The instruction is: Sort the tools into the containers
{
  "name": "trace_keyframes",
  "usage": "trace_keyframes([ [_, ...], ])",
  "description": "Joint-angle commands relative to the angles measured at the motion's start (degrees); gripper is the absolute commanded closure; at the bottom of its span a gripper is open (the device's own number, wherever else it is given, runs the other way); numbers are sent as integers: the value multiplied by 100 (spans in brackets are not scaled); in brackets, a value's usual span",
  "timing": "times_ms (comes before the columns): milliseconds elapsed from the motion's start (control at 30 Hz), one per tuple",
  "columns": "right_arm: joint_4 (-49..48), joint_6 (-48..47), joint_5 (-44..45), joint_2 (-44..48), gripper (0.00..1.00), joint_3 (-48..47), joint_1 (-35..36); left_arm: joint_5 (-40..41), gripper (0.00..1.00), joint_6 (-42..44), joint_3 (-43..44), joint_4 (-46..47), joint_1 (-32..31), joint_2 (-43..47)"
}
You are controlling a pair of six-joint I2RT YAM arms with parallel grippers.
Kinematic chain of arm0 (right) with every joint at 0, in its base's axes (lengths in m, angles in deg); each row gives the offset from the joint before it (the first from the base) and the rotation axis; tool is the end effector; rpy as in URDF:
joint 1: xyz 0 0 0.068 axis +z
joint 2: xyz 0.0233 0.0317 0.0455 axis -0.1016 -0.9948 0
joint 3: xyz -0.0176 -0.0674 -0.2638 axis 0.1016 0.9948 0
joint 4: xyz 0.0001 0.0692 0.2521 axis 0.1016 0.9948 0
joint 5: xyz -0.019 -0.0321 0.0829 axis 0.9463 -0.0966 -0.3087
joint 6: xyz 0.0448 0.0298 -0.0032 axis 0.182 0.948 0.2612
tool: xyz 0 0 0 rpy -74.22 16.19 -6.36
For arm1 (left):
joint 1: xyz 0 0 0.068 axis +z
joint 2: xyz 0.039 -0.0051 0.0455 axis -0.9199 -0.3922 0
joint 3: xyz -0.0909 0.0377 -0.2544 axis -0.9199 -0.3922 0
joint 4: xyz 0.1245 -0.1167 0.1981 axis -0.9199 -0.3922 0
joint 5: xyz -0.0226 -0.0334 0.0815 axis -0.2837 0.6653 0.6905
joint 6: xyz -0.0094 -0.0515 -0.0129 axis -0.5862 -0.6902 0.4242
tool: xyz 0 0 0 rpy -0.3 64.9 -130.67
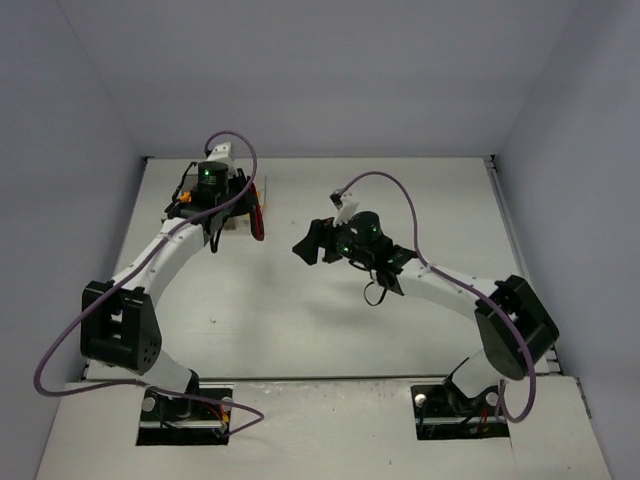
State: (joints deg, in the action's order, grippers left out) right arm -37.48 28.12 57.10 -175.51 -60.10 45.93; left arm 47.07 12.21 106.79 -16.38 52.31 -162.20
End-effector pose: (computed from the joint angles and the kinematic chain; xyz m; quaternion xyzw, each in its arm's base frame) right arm 0.2596 0.2322 0.2643 -0.1865 0.7172 0.4542 0.4945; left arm 0.3469 -0.0950 0.3141 -0.0678 0.8419 -0.2428 0.4772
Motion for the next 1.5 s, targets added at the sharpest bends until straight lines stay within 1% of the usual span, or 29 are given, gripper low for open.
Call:
trace_keyframes([
  [0,487,-674,284,846,28,251,-187,-178,100,1134,1281,-339,198,-656],
  [100,642,-755,316,1193,28,517,-260,-346,100,1436,1951,-364,334,-1120],
  [233,800,-769,288,1486,28,881,-348,-592,100,1531,2529,-326,573,-1751],
  [333,950,-762,275,1792,28,1144,-435,-710,100,1676,3150,-259,672,-2253],
  [467,1108,-763,259,1930,28,1287,-505,-895,99,1704,3561,-194,723,-2863],
  [533,1175,-754,255,1999,28,1342,-521,-987,97,1709,3682,-34,731,-3079],
  [667,1250,-745,282,2115,28,1350,-530,-1064,96,1706,3727,42,739,-3401],
  [733,1295,-766,354,2150,28,1350,-537,-1102,91,1692,3672,-51,739,-3433],
  [767,1316,-772,386,2156,28,1345,-544,-1108,86,1685,3606,-61,739,-3411],
  [833,1356,-819,467,2103,28,1320,-556,-1072,63,1694,3420,45,739,-3198],
  [867,1368,-824,515,2069,28,1311,-558,-1018,53,1703,3304,82,739,-3071],
  [933,1390,-824,587,2020,28,1254,-572,-882,42,1724,3239,32,739,-2820],
  [1000,1444,-841,683,2066,27,1177,-591,-734,38,1768,3207,-81,739,-2528],
  [1100,1752,-943,932,2218,26,978,-629,-395,36,1745,3138,-367,739,-1765],
  [1200,2245,-1192,1397,2520,25,670,-652,234,33,1684,3055,-929,739,-1086],
  [1300,2709,-1362,1945,2927,22,417,-644,887,33,1605,2685,-1458,739,80],
  [1367,2933,-1386,2330,3366,16,292,-652,1420,31,1579,2093,-1648,747,782],
  [1433,3113,-1379,2537,3666,8,226,-653,1700,29,1606,1491,-1688,748,1772],
  [1467,3226,-1381,2667,3876,4,214,-653,1859,28,1630,1056,-1722,748,2195],
])
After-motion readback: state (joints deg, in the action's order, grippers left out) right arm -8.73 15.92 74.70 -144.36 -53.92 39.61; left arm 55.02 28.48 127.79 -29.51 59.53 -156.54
